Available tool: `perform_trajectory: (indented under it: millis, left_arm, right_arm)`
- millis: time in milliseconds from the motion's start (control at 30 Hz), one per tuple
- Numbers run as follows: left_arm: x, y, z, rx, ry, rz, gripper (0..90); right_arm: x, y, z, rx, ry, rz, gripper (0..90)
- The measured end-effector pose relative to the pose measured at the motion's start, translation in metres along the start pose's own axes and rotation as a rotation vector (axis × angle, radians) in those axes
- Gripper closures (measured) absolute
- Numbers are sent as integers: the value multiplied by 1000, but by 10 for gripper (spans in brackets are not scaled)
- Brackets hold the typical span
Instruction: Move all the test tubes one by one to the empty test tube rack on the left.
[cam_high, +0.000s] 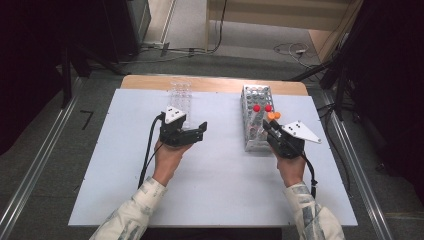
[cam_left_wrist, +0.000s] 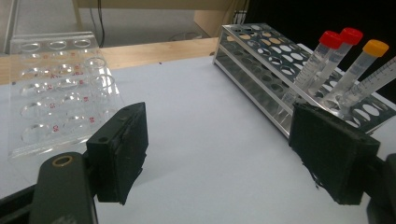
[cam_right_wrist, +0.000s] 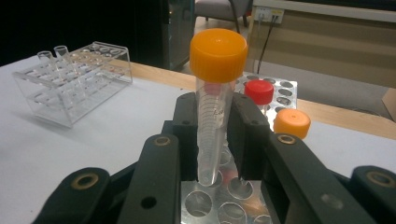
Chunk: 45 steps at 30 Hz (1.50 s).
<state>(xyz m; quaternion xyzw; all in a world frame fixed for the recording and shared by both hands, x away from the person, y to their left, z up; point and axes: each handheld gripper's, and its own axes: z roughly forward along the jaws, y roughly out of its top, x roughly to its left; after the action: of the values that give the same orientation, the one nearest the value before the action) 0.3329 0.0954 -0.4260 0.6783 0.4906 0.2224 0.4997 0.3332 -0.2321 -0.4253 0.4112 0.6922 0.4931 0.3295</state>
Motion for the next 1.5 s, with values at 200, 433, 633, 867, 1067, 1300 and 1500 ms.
perform_trajectory:
  millis: [200,433,633,867,1067,1300,1500]
  left_arm:
    - [-1,0,-2,2,-6,3,204]
    - [-4,1,-4,-6,-16,9,204]
    - [-4,1,-5,-7,-20,7,204]
    - [-7,1,-6,-14,-27,6,204]
    - [-10,2,-7,-19,-42,9,207]
    - [-15,4,-10,-31,-76,2,221]
    - [-26,3,-11,-22,-129,41,235]
  right_arm:
    - [3,8,-9,-31,18,3,715]
    - [15,10,-11,-27,71,-12,715]
    - [31,9,-8,-18,122,-27,715]
    - [46,2,1,25,189,-24,715]
    - [58,-2,8,43,216,-44,715]
    - [67,-11,18,83,244,-51,715]
    - [75,-13,25,100,259,-64,715]
